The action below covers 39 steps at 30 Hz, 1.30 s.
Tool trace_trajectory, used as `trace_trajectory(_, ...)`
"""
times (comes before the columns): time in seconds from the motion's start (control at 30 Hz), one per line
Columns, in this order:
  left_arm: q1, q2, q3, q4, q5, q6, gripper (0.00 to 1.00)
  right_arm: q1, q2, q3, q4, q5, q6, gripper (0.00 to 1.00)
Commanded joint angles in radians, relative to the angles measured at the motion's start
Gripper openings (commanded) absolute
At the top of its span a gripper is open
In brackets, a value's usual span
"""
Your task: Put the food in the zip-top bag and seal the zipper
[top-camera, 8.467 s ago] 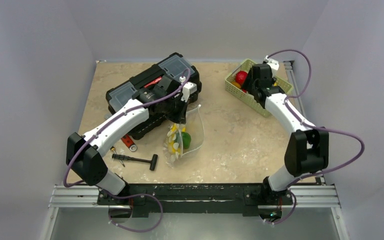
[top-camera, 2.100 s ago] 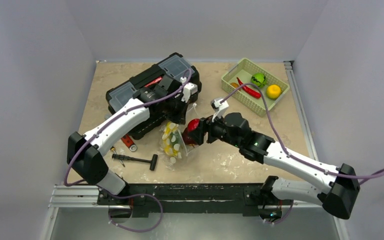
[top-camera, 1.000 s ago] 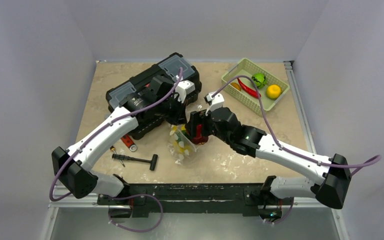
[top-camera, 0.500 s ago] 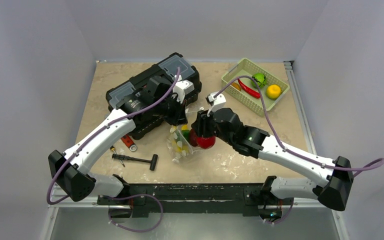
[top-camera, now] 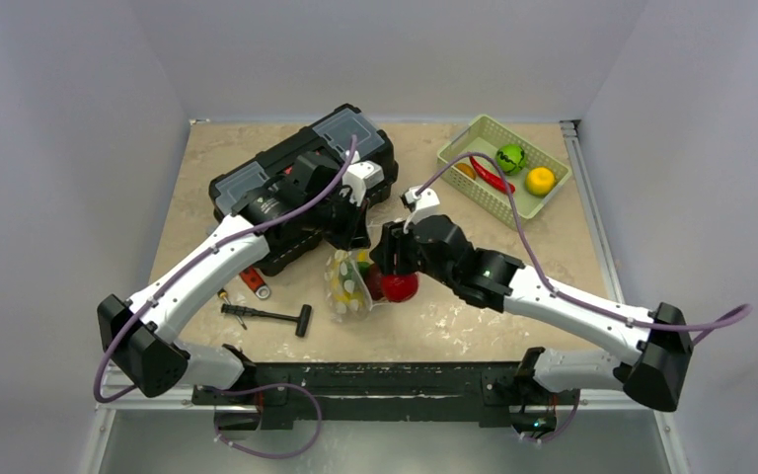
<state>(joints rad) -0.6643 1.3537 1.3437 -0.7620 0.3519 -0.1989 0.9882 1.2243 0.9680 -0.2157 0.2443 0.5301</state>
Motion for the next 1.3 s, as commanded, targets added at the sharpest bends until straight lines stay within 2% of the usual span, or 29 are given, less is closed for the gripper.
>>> trace_trajectory(0.0, -0.004, 0.032, 0.04, 0.008, -0.004, -0.02, 0.0, 0.003, -0.065, 0.047, 0.022, 0.012, 0.015, 0.53)
trace_trajectory(0.27, 0.003, 0.115, 0.066, -0.025, 0.052, -0.056, 0.0, 0.004, -0.048, 0.203, -0.155, 0.079, -0.017, 0.67)
trace_trajectory(0.37, 0.02, 0.11, 0.064, -0.023, 0.045, -0.061, 0.0, 0.003, -0.11, 0.182, -0.248, 0.089, -0.015, 0.78)
trace_trajectory(0.5, 0.049, 0.1, 0.065, -0.018, 0.063, -0.074, 0.0, 0.004, -0.215, 0.104, -0.368, 0.125, 0.06, 0.81)
trace_trajectory(0.6, 0.066, 0.089, 0.061, -0.01, 0.075, -0.081, 0.0, 0.001, -0.288, 0.021, -0.357, 0.133, 0.084, 0.76)
trace_trajectory(0.73, 0.071, 0.081, 0.05, -0.002, 0.077, -0.083, 0.0, 0.0, -0.312, -0.047, -0.291, 0.091, 0.102, 0.64)
trace_trajectory(0.9, 0.071, 0.083, 0.05, -0.002, 0.075, -0.08, 0.0, -0.028, -0.275, -0.054, -0.319, 0.091, 0.096, 0.62)
trace_trajectory(1.03, 0.071, 0.071, 0.048, 0.002, 0.083, -0.078, 0.0, -0.088, -0.249, -0.084, -0.22, 0.014, 0.039, 0.6)
trace_trajectory(1.13, 0.071, 0.059, 0.043, 0.011, 0.084, -0.079, 0.0, -0.156, -0.224, -0.11, -0.134, -0.113, 0.019, 0.57)
trace_trajectory(1.27, 0.072, 0.055, 0.04, 0.013, 0.086, -0.077, 0.0, -0.161, -0.184, -0.102, -0.083, -0.2, -0.012, 0.52)
